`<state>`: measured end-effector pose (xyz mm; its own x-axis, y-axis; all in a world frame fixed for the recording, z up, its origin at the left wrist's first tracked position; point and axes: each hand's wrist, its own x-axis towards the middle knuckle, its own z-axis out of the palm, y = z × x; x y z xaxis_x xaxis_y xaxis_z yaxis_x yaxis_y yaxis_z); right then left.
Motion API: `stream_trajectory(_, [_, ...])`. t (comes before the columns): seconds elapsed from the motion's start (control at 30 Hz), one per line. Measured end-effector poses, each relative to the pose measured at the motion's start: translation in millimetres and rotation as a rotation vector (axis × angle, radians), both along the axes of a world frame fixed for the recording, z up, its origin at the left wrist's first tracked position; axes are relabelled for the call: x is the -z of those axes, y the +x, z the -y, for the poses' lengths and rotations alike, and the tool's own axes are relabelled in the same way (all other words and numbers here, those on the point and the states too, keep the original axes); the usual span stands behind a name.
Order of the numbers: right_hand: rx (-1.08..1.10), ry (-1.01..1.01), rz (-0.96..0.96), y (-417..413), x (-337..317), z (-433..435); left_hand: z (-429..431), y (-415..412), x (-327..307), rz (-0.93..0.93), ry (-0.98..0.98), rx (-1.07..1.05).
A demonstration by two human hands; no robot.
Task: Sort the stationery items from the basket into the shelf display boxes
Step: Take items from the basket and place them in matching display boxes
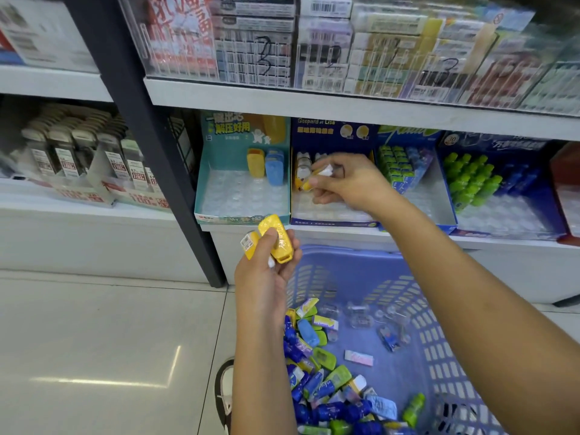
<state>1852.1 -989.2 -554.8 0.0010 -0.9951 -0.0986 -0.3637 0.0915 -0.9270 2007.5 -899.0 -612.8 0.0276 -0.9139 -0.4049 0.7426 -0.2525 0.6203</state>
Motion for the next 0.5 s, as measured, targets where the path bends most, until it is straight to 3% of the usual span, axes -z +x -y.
stream_trajectory(0.03, [-0.012, -0.003, -0.105, 2, -1, 6, 1, 0, 1, 0.051, 0.006, -0.006])
stream_trajectory(0.13, [-0.074, -0.066, -0.765, 11, -5, 19, 3, 0, 5, 0.149, 0.012, -0.022])
stream_trajectory(0.17, [-0.085, -0.075, -0.896, 15, -6, 20, 4, 1, 6, 0.171, 0.011, -0.022])
stream_trajectory(0.37, [-0.249, -0.084, -1.035, 14, 1, 25, 5, 7, 11, 0.216, 0.031, -0.023])
stream_trajectory(0.5, [-0.19, -0.189, -0.956, 13, 0, 27, 5, 7, 14, 0.225, 0.026, 0.007])
